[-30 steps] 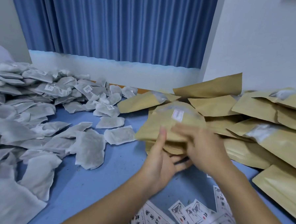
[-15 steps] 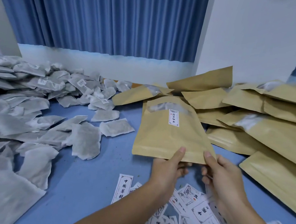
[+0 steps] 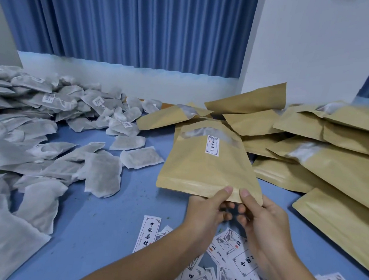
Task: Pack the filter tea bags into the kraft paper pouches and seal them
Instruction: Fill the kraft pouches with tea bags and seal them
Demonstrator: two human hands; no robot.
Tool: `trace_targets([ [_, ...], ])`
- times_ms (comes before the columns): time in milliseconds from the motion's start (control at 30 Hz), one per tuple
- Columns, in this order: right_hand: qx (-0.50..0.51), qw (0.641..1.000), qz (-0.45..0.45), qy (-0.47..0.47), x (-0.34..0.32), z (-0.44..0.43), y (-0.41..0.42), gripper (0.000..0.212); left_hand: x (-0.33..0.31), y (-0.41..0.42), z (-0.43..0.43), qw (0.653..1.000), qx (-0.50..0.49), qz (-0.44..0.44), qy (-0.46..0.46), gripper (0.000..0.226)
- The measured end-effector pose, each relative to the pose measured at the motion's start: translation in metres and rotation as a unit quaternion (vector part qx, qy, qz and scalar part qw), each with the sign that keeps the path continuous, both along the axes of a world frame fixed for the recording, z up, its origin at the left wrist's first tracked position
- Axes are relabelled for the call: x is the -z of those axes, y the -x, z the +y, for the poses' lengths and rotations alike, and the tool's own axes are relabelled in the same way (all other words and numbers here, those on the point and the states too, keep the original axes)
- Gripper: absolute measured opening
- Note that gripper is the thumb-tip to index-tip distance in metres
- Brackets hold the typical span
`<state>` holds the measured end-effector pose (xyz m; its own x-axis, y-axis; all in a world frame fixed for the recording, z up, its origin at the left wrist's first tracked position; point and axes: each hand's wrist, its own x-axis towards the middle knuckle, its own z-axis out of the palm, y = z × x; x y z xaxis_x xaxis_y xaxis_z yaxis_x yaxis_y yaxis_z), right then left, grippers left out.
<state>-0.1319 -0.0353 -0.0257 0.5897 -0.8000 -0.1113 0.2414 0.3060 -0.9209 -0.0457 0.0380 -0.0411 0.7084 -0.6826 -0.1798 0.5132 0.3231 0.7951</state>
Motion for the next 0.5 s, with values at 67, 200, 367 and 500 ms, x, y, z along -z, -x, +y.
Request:
trace_targets([
  [67, 0.04, 0.999, -0.012, 0.01, -0.0026, -0.0026, -0.0004, 0.011, 0.0, -0.0031, 0.0004, 1.0, -0.03, 0.009, 0.0, 0.015],
  [200, 0.054, 0.997, -0.035, -0.049, -0.0034, -0.0009, 0.0001, 0.007, 0.0033, -0.002, 0.0012, 0.999, -0.025, -0.001, -0.024, 0.012],
  [367, 0.033, 0.999, -0.019, -0.023, -0.0025, 0.0053, -0.0037, 0.012, 0.0051, -0.0015, 0.0009, 0.999, -0.014, -0.024, -0.046, 0.019],
  [500, 0.1, 0.993, -0.048, -0.029, -0.0041, 0.0043, -0.0038, 0.008, 0.0017, 0.0053, -0.0012, 0.996, -0.068, -0.042, -0.03, 0.024],
])
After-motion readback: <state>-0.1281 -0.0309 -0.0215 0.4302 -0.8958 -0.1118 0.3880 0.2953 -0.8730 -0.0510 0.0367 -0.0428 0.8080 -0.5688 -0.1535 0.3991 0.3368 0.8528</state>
